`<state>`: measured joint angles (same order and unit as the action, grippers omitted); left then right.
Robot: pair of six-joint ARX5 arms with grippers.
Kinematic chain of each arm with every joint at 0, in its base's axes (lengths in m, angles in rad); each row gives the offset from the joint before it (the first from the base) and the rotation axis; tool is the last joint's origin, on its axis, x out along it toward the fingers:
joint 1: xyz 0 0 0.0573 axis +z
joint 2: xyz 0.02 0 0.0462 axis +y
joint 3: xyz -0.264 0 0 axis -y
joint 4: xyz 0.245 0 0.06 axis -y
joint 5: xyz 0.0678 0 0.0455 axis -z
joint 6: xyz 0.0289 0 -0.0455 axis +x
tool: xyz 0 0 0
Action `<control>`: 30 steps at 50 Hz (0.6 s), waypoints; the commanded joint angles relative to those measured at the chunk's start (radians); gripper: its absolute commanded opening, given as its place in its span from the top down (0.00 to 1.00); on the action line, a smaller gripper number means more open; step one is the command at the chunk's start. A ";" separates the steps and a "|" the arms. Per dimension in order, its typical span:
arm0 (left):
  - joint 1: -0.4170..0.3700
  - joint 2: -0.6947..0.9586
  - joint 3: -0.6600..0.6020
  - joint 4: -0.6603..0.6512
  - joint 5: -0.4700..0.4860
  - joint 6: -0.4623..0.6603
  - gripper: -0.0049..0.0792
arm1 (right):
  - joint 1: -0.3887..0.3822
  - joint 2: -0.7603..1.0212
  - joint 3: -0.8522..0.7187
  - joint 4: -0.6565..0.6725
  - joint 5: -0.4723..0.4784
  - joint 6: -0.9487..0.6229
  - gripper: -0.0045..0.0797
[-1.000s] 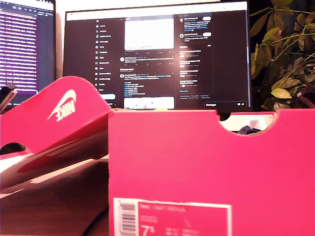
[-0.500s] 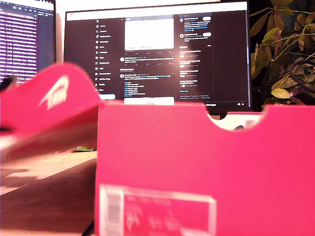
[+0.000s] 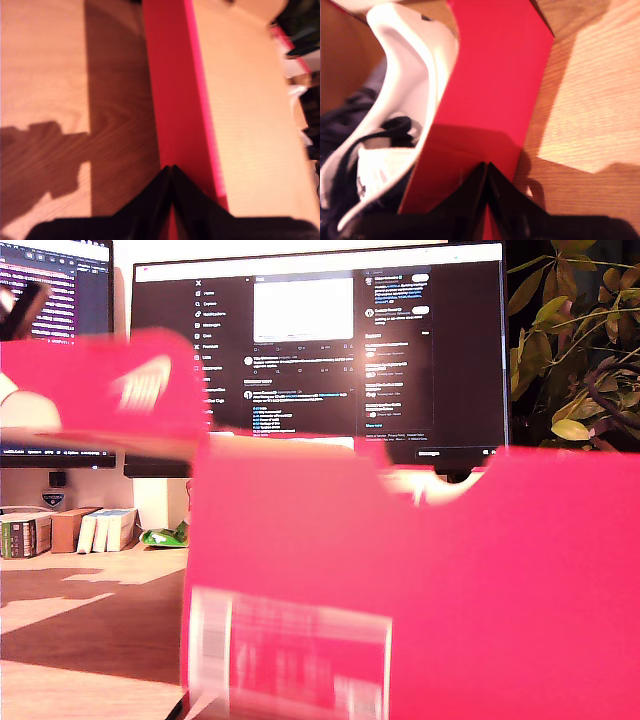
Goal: Close the red shoebox by pushing the lid with your left arm and holding the box in place with your right arm
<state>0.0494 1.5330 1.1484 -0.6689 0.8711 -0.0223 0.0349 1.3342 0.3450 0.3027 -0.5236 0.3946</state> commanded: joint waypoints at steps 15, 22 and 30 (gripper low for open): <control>-0.113 -0.121 0.005 -0.008 0.103 -0.032 0.96 | 0.050 0.005 0.012 0.007 -0.043 0.001 0.96; -0.149 -0.142 0.005 0.020 0.116 -0.072 0.96 | 0.059 0.005 0.012 0.007 -0.044 0.001 0.96; -0.218 -0.142 0.005 0.087 0.116 -0.127 0.96 | 0.077 0.005 0.012 0.008 -0.043 0.000 0.96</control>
<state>-0.0814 1.3602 1.1954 -0.5667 0.9775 -0.1139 0.0444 1.3342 0.3450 0.3054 -0.5163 0.3946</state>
